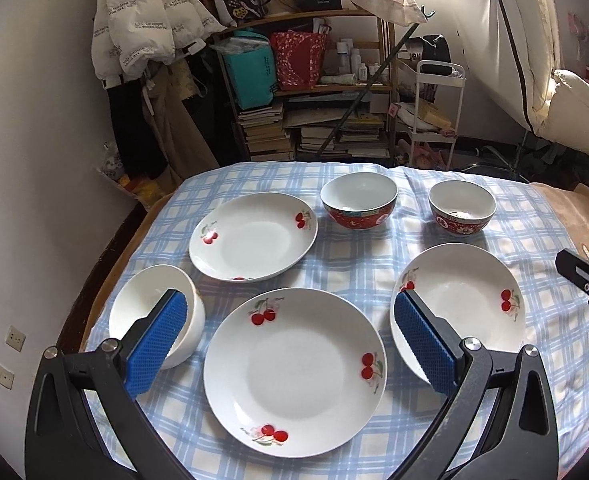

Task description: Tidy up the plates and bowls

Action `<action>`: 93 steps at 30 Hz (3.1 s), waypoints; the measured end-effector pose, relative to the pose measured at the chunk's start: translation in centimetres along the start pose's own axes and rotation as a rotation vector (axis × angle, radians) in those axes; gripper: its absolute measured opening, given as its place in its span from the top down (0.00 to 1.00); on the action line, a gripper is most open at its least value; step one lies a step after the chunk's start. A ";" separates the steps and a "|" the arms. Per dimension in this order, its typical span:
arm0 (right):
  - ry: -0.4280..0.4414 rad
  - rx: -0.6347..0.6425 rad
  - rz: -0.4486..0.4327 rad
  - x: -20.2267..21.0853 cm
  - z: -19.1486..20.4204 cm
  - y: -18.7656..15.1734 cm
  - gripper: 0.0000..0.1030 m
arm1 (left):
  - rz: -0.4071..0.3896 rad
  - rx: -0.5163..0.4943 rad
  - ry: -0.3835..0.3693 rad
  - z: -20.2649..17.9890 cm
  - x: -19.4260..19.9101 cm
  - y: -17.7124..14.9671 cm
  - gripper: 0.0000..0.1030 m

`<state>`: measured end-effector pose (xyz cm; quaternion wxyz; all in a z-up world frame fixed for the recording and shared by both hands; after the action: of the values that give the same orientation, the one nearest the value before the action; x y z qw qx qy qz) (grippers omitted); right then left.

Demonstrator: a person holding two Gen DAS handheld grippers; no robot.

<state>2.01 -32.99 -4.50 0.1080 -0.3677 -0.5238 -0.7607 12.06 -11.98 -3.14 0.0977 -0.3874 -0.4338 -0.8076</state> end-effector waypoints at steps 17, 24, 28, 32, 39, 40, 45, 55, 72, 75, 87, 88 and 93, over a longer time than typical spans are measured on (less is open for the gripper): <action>-0.001 -0.047 0.162 -6.7 -1.9 -0.4 0.08 | 0.214 -0.075 -0.225 -4.4 -10.5 4.2 0.01; -0.008 -0.064 0.234 -9.2 -2.7 -1.4 0.08 | 0.292 -0.127 -0.304 -6.3 -13.6 3.8 0.01; -0.001 -0.095 0.291 -10.4 -3.3 -2.0 0.16 | 0.334 -0.162 -0.360 -7.8 -15.1 3.8 0.01; -0.009 -0.127 0.340 -11.6 -4.1 -2.8 0.17 | 0.371 -0.196 -0.378 -9.0 -16.2 3.6 0.01; -0.004 -0.184 0.429 -13.1 -5.3 -3.8 0.35 | 0.439 -0.264 -0.401 -11.4 -17.5 3.7 0.20; -0.003 -0.190 0.441 -13.3 -5.5 -4.0 0.40 | 0.448 -0.260 -0.410 -11.5 -17.7 3.7 0.26; 0.006 -0.206 0.483 -13.9 -5.9 -4.7 0.59 | 0.500 -0.231 -0.429 -12.1 -19.1 3.4 0.51; 0.030 -0.213 0.515 -14.2 -5.8 -5.1 0.84 | 0.501 -0.208 -0.461 -13.0 -19.4 2.8 0.81; 0.005 -0.241 0.558 -11.0 -6.8 -5.9 0.84 | 0.521 -0.279 -0.464 -16.6 -14.8 2.6 0.82; 0.005 -0.240 0.570 -10.3 -7.0 -6.4 0.84 | 0.528 -0.297 -0.458 -16.6 -13.8 2.0 0.82; 0.011 -0.257 0.614 -8.5 -7.6 -8.7 0.84 | 0.565 -0.271 -0.470 -17.1 -10.2 -2.5 0.82; 0.011 -0.255 0.613 -8.4 -7.6 -8.7 0.84 | 0.565 -0.265 -0.471 -17.1 -10.0 -2.8 0.82; 0.003 -0.236 0.613 -8.1 -7.2 -9.1 0.83 | 0.574 -0.240 -0.474 -16.4 -9.2 -4.3 0.82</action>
<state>-0.45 -37.25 -17.80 0.2896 -0.5170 -0.2969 -0.7488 7.35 -23.77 -17.66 0.1707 -0.6774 -0.2210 -0.6805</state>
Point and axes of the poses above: each gripper's, at about its wrist camera, not at the fingertips, and x roughly against the way its jaws point, z to its left, y to its top, the point moved 3 cm from there along -x, roughly the way its jaws point, and after that the axes turned 15 degrees about -x, right-handed, at the moved point
